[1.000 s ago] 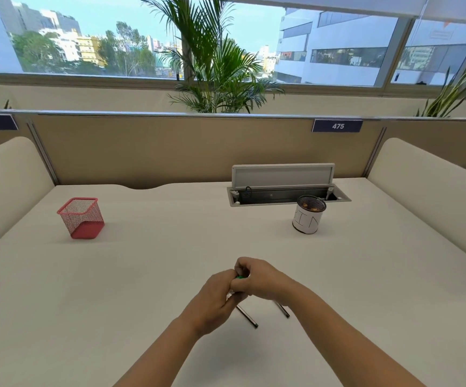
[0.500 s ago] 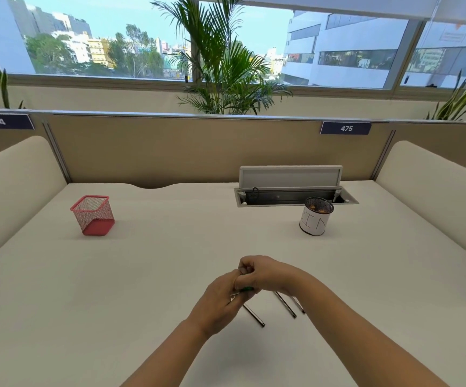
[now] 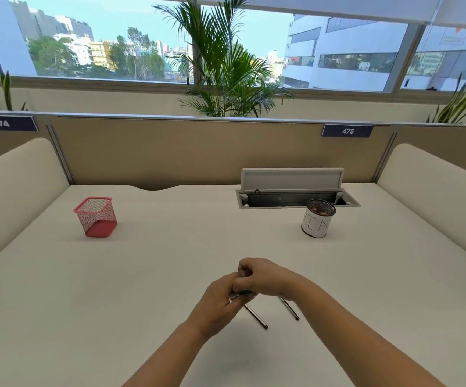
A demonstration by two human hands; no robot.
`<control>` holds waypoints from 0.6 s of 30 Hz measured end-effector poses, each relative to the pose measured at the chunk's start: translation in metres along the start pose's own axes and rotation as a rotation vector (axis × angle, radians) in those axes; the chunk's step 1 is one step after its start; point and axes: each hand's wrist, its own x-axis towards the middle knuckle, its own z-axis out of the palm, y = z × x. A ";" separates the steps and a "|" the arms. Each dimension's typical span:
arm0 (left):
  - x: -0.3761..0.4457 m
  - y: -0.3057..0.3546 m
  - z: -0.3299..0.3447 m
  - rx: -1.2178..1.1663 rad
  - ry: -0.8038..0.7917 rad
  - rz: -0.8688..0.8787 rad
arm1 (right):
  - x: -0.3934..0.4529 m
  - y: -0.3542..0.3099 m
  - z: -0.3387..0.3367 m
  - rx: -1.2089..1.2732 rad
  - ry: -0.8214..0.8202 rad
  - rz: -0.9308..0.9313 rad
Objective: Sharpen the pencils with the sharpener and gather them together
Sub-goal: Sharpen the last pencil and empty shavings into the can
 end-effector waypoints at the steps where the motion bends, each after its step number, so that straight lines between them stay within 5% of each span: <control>1: 0.001 -0.002 -0.001 -0.009 0.003 -0.030 | 0.000 -0.001 0.002 -0.053 0.031 -0.020; 6: 0.003 -0.006 -0.007 -0.034 -0.072 -0.153 | 0.001 -0.006 0.004 -0.205 0.136 -0.134; 11: 0.004 -0.007 -0.011 -0.028 -0.105 -0.183 | 0.002 0.001 -0.011 0.111 0.034 -0.106; 18: 0.017 -0.007 -0.004 0.157 0.042 -0.266 | 0.005 0.009 0.011 0.268 0.233 -0.073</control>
